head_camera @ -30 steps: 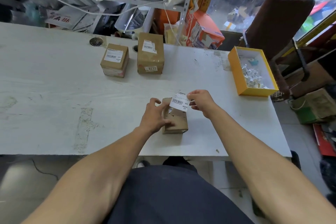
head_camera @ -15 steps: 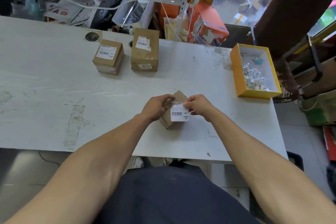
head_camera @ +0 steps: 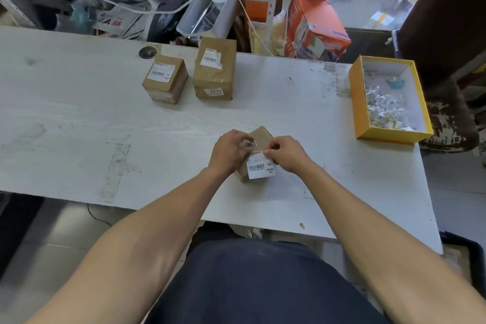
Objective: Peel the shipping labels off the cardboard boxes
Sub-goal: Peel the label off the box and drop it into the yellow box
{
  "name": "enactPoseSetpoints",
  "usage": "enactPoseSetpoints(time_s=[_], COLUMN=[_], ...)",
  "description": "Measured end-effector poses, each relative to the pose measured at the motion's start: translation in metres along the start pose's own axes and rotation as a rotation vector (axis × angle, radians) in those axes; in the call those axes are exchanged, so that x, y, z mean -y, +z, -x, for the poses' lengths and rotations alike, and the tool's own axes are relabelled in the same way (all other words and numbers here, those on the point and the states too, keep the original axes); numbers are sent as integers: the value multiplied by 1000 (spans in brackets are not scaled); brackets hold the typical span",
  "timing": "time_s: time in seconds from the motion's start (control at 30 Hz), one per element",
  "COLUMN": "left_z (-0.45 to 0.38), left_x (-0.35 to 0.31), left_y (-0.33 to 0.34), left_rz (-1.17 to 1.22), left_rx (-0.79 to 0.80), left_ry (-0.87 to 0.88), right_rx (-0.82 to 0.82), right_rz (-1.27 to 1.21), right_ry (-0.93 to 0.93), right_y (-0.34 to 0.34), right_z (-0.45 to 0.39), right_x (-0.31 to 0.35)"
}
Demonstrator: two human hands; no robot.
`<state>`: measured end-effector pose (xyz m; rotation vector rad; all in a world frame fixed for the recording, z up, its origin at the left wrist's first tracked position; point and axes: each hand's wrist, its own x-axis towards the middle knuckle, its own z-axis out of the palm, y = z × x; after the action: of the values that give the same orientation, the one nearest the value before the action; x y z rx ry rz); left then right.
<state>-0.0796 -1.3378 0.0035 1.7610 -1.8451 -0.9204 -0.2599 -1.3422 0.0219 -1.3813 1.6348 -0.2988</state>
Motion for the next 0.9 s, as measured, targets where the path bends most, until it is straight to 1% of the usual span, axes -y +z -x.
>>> enactPoseSetpoints(time_s=[0.2, 0.43, 0.9], left_z=[-2, -5, -8], left_x=[-8, -9, -7], left_y=[10, 22, 28], left_rz=[88, 106, 101], left_rx=[-110, -212, -245], left_ry=[-83, -106, -135], right_rx=[-27, -9, -1], right_rz=[-51, -105, -81], right_ry=[-60, -77, -103], right_y=[4, 3, 2], right_z=[0, -5, -8], right_x=[-12, -20, -24])
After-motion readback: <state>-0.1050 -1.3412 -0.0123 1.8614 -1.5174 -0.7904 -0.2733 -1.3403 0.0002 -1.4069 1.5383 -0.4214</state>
